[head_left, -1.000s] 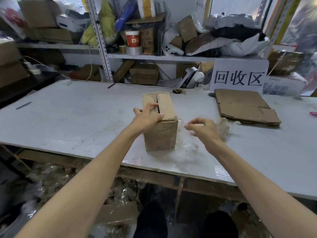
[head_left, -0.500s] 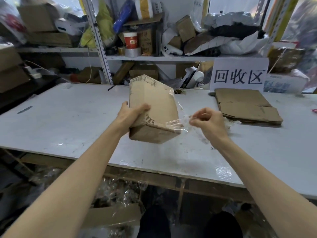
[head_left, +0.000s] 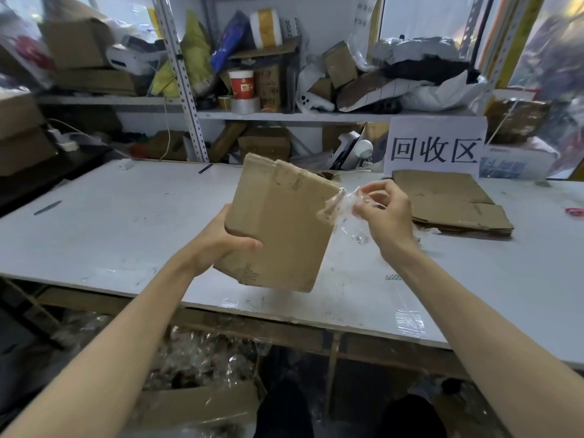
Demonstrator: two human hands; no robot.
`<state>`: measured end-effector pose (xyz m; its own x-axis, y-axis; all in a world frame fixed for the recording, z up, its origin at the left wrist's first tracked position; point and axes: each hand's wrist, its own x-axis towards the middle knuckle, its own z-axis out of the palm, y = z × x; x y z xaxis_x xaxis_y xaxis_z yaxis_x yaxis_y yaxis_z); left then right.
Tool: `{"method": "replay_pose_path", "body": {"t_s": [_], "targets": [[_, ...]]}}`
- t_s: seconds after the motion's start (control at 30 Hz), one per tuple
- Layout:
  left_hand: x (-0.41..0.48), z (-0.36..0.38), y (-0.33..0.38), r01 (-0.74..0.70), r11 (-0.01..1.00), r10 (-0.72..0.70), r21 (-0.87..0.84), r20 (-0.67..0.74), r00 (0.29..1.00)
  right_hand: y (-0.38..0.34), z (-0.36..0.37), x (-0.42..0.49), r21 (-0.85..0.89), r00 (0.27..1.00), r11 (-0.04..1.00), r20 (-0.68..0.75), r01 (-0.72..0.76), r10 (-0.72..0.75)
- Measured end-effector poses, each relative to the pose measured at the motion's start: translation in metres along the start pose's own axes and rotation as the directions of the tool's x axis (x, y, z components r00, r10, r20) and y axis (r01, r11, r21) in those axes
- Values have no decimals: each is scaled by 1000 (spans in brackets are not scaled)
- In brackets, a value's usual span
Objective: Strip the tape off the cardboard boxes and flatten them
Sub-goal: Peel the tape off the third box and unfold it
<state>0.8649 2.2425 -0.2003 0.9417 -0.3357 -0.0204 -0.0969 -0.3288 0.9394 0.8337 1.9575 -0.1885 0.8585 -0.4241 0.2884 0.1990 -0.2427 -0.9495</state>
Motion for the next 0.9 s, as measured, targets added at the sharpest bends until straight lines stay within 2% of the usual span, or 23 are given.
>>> {"method": "replay_pose_path", "body": {"t_s": [0.13,0.23,0.33,0.4,0.47,0.5,0.57,0.63,0.7,0.77,0.83,0.9], "targets": [[0,-6,-3,-85,996,86,29,-17,996,-19,7,-1,92,993,995,107,47,-57],[1,1,-6,-152,986,151,-73,-17,988,-28,11,-2,96,982,988,129,125,-137],[4,11,1,-177,947,135,-269,-168,976,-32,16,-5,117,986,990,134,80,-96],[7,15,7,-202,940,119,-275,-288,950,-29,19,-7,119,981,992,186,40,-62],[9,19,8,-212,950,139,-230,-298,944,-26,22,-9,-83,962,987,249,139,-115],[9,20,9,-215,951,148,-222,-282,948,-23,24,-10,-231,950,947,270,222,-157],[9,23,8,-235,952,176,-196,-276,945,-13,30,-11,-455,919,806,286,379,-270],[7,21,9,-246,957,200,-154,-263,944,-7,32,-11,-549,888,699,254,458,-383],[6,14,8,-237,962,201,-132,-240,950,-7,26,-7,-507,871,710,226,488,-437],[5,3,6,-220,967,191,-126,-211,959,-11,16,-2,-358,886,814,259,457,-384],[4,-8,6,-206,972,186,-115,-159,970,-17,7,2,-123,917,945,309,303,-254],[3,-17,5,-200,975,190,-100,-95,977,-23,-1,7,70,946,992,301,104,-120]]}}
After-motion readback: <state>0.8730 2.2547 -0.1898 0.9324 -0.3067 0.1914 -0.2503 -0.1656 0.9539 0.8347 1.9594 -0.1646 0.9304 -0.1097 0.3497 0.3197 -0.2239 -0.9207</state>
